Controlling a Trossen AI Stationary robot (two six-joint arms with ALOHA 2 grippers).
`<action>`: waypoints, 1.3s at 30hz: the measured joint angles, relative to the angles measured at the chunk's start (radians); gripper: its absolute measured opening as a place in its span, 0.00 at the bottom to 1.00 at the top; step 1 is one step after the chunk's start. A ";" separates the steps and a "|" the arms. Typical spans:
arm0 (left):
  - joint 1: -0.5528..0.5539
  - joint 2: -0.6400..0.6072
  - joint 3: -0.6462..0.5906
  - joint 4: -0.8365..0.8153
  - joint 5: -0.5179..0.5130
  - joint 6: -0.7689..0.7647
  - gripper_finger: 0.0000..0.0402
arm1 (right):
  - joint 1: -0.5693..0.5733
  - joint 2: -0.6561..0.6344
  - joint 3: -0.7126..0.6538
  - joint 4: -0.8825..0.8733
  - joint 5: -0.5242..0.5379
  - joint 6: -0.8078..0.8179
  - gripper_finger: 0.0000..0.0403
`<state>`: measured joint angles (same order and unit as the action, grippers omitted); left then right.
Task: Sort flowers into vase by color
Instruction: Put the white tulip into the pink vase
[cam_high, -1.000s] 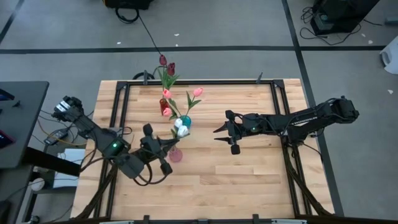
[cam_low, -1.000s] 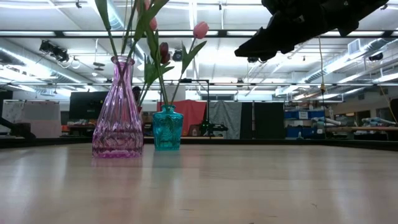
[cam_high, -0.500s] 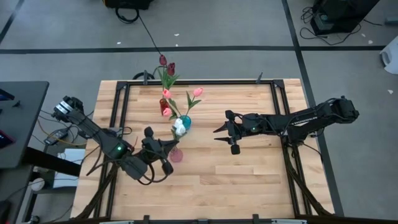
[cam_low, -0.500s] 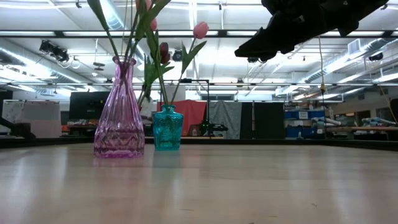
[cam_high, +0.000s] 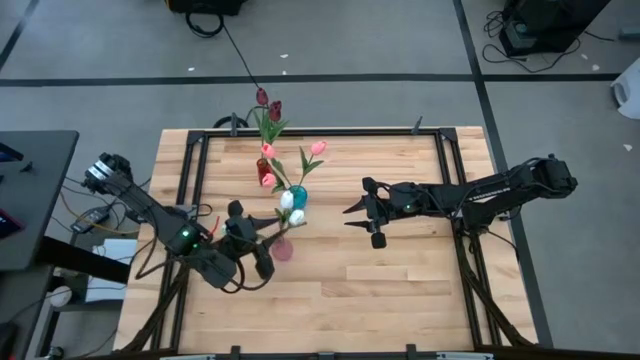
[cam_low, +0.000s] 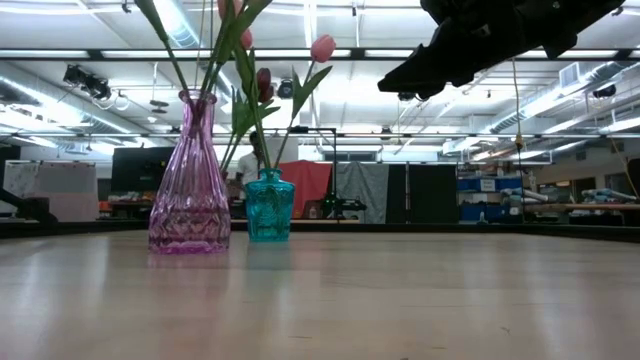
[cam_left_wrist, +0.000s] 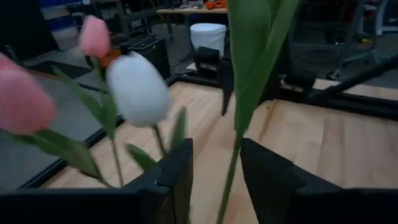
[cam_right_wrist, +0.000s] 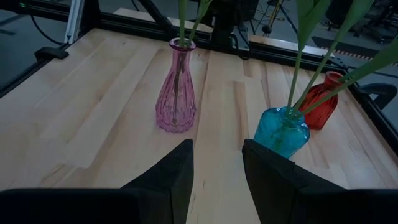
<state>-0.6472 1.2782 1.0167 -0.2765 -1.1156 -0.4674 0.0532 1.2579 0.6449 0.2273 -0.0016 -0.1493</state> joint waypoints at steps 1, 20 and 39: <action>0.000 -0.008 0.012 -0.032 -0.011 -0.016 0.35 | 0.000 0.000 0.000 0.000 0.000 0.000 0.37; -0.010 -0.086 0.105 -0.213 0.001 -0.088 0.34 | 0.023 0.013 0.000 0.120 -0.081 0.023 0.37; -0.018 -0.104 0.165 0.515 0.048 0.799 0.34 | 0.111 0.334 0.246 0.489 0.020 -0.013 0.36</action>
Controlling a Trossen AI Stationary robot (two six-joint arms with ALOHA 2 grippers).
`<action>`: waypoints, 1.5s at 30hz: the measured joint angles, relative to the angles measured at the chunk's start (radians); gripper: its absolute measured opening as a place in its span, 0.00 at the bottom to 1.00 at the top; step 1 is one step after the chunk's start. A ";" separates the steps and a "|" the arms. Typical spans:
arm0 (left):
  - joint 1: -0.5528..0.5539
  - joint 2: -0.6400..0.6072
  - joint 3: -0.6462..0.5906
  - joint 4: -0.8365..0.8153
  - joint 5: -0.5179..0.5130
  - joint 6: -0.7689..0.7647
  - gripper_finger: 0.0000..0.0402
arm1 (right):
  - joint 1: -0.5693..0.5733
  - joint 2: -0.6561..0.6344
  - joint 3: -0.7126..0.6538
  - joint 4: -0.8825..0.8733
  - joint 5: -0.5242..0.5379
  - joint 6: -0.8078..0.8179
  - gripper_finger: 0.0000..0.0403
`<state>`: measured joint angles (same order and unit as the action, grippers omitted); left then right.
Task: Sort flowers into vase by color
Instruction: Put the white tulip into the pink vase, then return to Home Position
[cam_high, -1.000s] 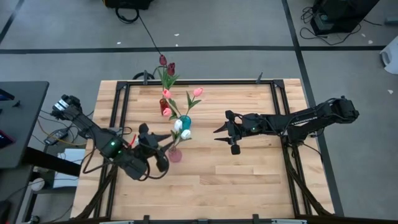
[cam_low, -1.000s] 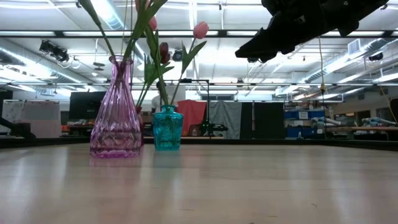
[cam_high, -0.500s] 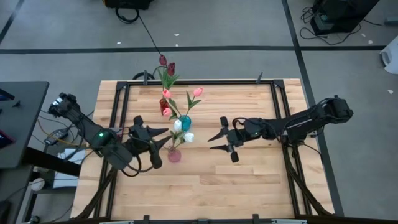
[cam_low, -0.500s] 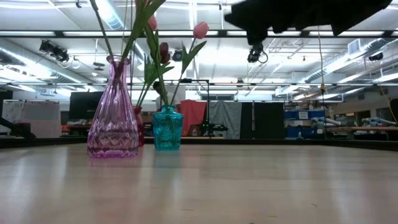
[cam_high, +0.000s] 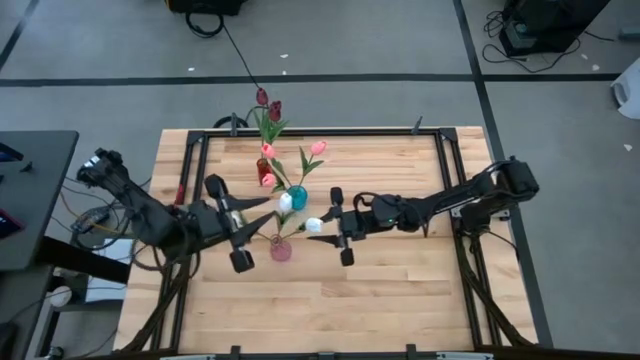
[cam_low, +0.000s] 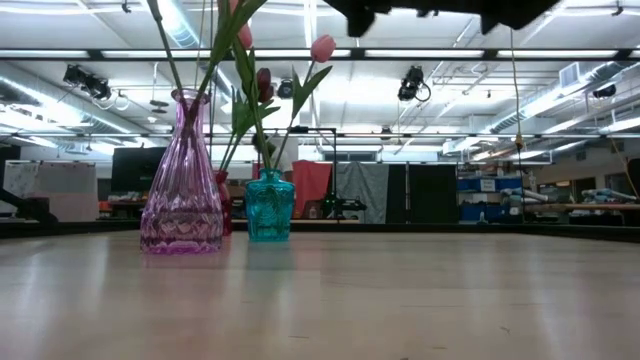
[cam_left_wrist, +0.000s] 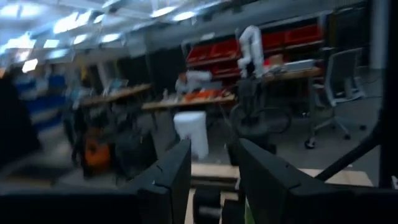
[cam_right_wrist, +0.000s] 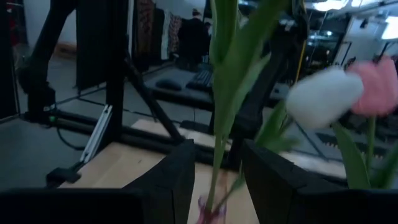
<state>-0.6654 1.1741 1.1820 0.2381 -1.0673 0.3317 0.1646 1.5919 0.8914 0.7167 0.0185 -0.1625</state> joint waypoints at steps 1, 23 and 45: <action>0.000 -0.006 0.000 0.015 0.019 0.045 0.34 | 0.000 0.016 0.023 0.000 -0.003 -0.007 0.36; -0.029 -0.152 0.000 -0.160 0.090 0.130 0.34 | -0.029 0.239 0.519 -0.329 0.111 -0.046 0.36; -0.030 -0.295 -0.006 -0.474 0.289 -0.037 0.34 | -0.044 0.143 0.691 -0.568 0.073 -0.008 0.36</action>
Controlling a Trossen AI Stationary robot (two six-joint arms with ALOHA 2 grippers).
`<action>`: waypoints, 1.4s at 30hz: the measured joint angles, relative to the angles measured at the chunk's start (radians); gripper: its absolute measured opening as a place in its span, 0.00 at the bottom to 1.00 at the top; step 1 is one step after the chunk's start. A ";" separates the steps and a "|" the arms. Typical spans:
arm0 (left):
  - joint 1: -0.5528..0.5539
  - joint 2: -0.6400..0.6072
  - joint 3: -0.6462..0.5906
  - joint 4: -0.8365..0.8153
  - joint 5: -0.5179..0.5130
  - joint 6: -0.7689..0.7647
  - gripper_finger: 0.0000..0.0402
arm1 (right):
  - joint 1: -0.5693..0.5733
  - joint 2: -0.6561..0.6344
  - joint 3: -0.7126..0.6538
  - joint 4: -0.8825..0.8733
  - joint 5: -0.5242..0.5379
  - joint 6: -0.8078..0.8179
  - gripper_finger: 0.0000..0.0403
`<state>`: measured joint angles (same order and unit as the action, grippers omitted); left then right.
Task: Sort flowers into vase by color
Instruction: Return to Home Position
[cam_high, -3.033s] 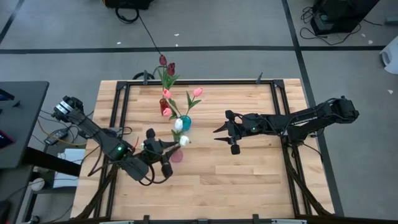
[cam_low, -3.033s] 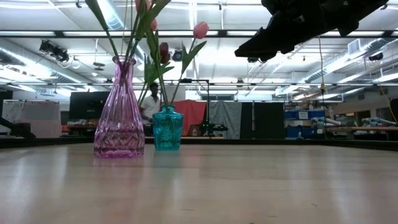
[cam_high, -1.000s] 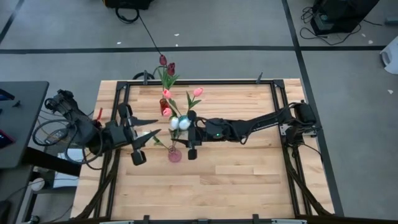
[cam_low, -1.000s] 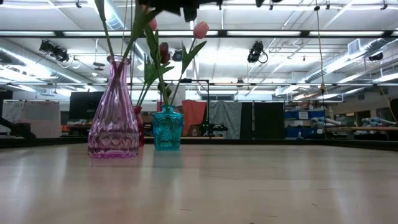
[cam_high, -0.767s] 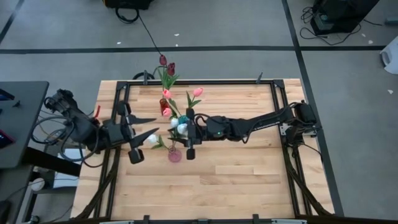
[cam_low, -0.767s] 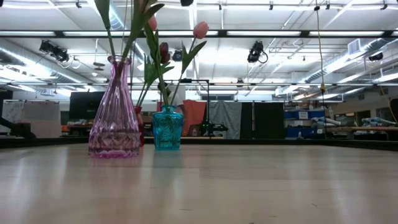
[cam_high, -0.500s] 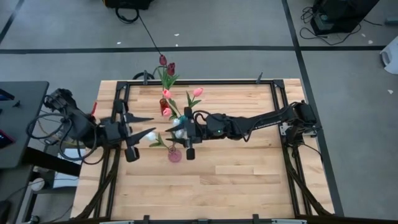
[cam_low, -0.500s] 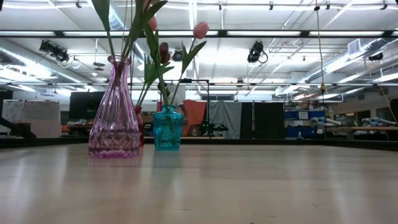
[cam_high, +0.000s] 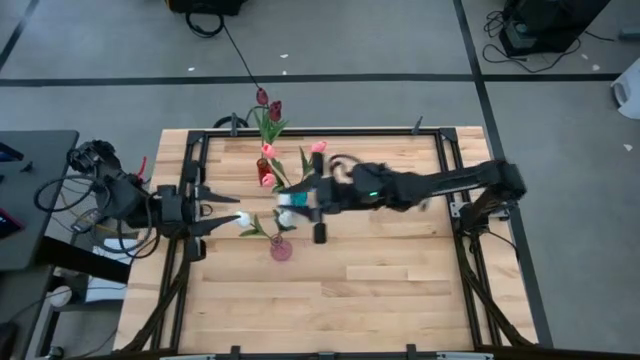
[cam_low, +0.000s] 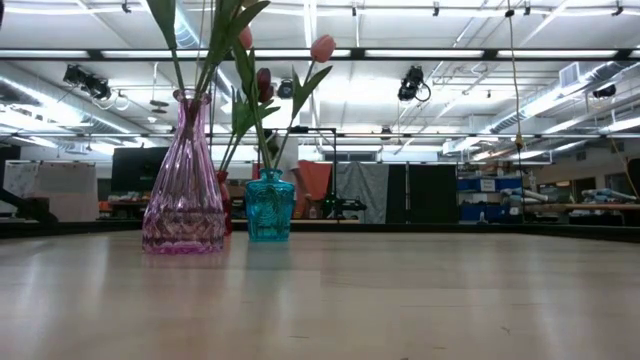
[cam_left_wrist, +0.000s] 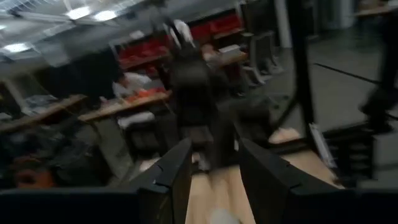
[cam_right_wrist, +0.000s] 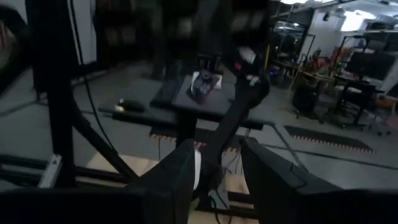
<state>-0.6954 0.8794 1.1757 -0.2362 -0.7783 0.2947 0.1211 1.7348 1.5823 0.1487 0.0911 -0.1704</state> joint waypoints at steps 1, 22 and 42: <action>0.000 -0.010 -0.009 -0.024 0.012 -0.023 0.34 | 0.002 -0.030 -0.008 -0.022 0.012 0.009 0.36; -0.053 -0.403 -0.449 0.088 0.073 -0.194 0.34 | 0.019 -0.753 -0.764 0.068 0.167 0.291 0.30; -0.017 -0.755 -0.770 0.175 0.019 -0.221 0.18 | -0.021 -1.181 -1.074 0.067 0.196 0.265 0.30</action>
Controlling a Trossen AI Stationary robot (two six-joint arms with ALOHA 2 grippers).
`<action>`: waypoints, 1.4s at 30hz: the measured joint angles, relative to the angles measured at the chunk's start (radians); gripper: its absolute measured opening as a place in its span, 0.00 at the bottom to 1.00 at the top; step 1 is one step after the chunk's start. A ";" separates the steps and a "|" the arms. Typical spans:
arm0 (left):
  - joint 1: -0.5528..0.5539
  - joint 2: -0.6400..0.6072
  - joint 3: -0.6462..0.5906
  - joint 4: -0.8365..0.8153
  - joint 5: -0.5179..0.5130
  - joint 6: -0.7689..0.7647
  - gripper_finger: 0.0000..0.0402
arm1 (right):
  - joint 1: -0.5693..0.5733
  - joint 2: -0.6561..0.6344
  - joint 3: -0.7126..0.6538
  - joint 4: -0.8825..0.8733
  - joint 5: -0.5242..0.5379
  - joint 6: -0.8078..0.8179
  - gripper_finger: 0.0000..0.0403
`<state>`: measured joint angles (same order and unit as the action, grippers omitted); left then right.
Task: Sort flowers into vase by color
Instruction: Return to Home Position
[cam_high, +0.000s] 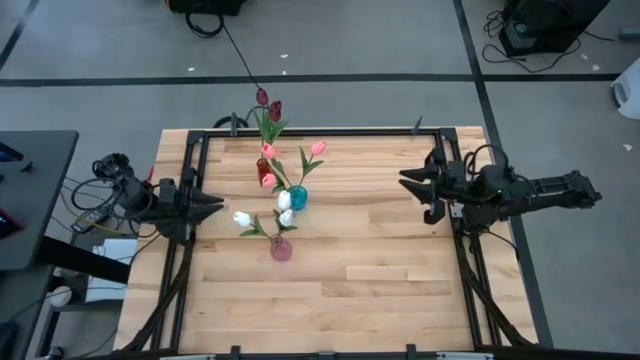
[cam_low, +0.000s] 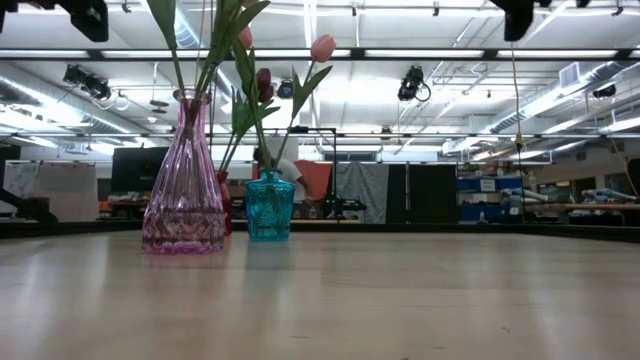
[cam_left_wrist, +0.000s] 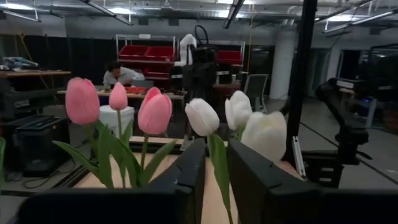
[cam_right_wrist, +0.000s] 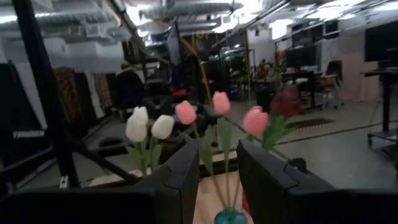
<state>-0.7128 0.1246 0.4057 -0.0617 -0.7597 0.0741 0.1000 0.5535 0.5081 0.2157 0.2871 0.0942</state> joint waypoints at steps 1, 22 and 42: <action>0.000 -0.009 -0.012 0.004 0.003 0.000 0.17 | -0.008 -0.029 -0.019 0.000 0.000 0.001 0.30; 0.106 -0.040 -0.272 0.295 0.204 -0.034 0.01 | -0.123 -0.389 -0.269 -0.059 0.140 0.128 0.28; 0.576 -0.040 -0.283 0.201 0.543 -0.186 0.01 | -0.529 -0.388 -0.500 0.166 -0.248 0.301 0.06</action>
<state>-0.1364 0.0845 0.1232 0.1389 -0.2166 -0.1118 -0.4285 0.1650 0.0081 0.3820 0.0388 0.3950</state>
